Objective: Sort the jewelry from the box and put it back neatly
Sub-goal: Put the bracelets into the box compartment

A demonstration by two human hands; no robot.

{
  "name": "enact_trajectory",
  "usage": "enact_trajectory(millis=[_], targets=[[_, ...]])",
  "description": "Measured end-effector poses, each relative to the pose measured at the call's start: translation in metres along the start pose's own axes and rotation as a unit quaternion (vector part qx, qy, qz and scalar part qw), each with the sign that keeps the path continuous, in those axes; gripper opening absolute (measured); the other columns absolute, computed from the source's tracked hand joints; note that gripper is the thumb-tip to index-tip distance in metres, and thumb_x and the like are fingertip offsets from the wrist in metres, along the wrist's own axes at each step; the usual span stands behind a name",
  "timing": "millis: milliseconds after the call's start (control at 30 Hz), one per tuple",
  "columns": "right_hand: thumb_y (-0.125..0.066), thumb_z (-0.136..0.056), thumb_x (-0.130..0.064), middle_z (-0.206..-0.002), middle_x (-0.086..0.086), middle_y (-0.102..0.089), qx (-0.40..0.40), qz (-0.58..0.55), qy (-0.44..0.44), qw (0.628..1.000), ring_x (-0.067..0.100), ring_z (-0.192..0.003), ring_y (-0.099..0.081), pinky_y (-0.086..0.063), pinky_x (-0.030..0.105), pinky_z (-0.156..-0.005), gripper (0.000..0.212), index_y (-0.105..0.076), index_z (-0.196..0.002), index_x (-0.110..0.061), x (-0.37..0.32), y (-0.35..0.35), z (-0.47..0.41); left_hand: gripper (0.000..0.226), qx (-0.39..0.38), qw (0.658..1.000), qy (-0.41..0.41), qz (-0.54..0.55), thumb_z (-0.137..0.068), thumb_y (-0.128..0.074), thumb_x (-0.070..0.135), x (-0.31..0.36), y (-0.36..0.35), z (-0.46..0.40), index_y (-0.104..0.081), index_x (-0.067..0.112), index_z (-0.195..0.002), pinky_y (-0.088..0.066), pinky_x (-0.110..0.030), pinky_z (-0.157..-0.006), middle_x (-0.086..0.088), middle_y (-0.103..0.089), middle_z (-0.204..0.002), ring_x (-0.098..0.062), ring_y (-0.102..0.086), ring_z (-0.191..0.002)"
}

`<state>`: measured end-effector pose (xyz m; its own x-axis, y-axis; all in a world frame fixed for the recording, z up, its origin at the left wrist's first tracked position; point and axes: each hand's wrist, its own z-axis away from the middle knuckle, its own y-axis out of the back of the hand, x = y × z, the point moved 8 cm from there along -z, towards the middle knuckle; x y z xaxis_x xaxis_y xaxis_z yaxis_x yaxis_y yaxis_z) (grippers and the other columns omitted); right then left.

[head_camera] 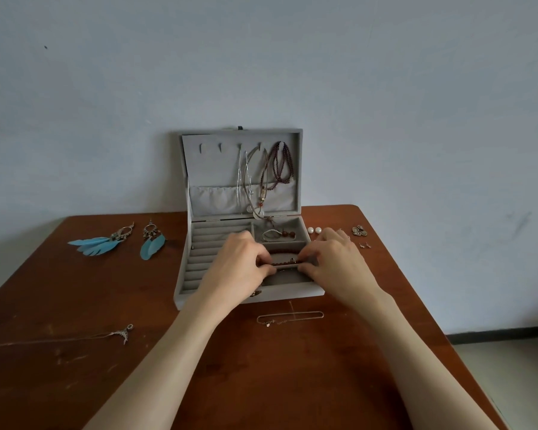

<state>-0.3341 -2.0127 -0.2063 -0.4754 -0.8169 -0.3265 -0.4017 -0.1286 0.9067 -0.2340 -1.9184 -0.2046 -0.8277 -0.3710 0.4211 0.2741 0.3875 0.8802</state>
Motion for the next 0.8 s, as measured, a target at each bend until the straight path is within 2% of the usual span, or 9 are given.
enact_trajectory(millis=[100,233,400,600,700,800], targets=[[-0.066,-0.084,-0.025,-0.096,-0.001,-0.045,-0.01,-0.037,-0.024,0.999,0.019,-0.097,-0.047,-0.04,0.026,-0.079,0.017,-0.072,-0.1,-0.022,0.003,-0.004,0.0,0.017,-0.001,1.0,0.013,0.003,-0.085,-0.065,0.025,-0.001,-0.002,-0.003,-0.073,0.017,-0.097,-0.035,-0.022,-0.073,0.001,-0.048,-0.097,-0.011,-0.042,-0.088],[-0.062,-0.088,-0.018,-0.094,-0.002,-0.041,-0.005,-0.086,-0.031,0.996,0.013,-0.085,-0.046,-0.04,0.023,-0.076,0.017,-0.073,-0.1,-0.015,0.004,-0.007,-0.002,0.02,0.011,1.0,0.015,-0.016,-0.09,-0.058,0.024,0.002,-0.004,-0.004,-0.071,0.015,-0.102,-0.031,-0.021,-0.07,0.003,-0.042,-0.096,-0.01,-0.04,-0.085],[-0.059,-0.089,-0.013,-0.093,0.001,-0.042,0.01,-0.102,-0.041,0.994,0.016,-0.084,-0.047,-0.043,0.028,-0.075,0.018,-0.073,-0.1,-0.01,0.005,-0.008,-0.003,0.021,0.016,0.999,0.021,-0.041,-0.091,-0.056,0.023,0.004,-0.003,-0.007,-0.071,0.014,-0.104,-0.031,-0.023,-0.07,0.002,-0.042,-0.096,-0.017,-0.05,-0.094],[-0.061,-0.088,-0.016,-0.094,-0.001,-0.041,0.011,-0.112,-0.054,0.992,0.011,-0.088,-0.042,-0.04,0.024,-0.078,0.018,-0.072,-0.102,-0.012,0.008,-0.007,-0.002,0.02,0.027,0.999,0.022,-0.021,-0.091,-0.058,0.023,0.0,-0.004,-0.006,-0.071,0.015,-0.103,-0.031,-0.021,-0.07,0.003,-0.041,-0.094,-0.01,-0.041,-0.084],[-0.062,-0.088,-0.023,-0.096,-0.002,-0.042,0.027,-0.107,-0.06,0.992,0.016,-0.09,-0.048,-0.038,0.023,-0.078,0.022,-0.069,-0.107,-0.017,0.007,-0.001,0.005,0.021,0.029,0.999,0.022,0.013,-0.089,-0.06,0.024,-0.001,-0.001,-0.003,-0.071,0.016,-0.104,-0.032,-0.02,-0.071,0.004,-0.046,-0.095,-0.01,-0.044,-0.085],[-0.063,-0.086,-0.028,-0.093,-0.005,-0.047,0.059,-0.115,-0.056,0.99,0.014,-0.087,-0.05,-0.037,0.023,-0.073,0.01,-0.064,-0.092,-0.021,0.005,0.015,0.022,0.026,0.046,0.998,0.0,0.05,-0.086,-0.062,0.027,0.0,0.006,0.013,-0.066,0.02,-0.111,-0.034,-0.019,-0.079,0.01,-0.047,-0.097,-0.009,-0.049,-0.094]])
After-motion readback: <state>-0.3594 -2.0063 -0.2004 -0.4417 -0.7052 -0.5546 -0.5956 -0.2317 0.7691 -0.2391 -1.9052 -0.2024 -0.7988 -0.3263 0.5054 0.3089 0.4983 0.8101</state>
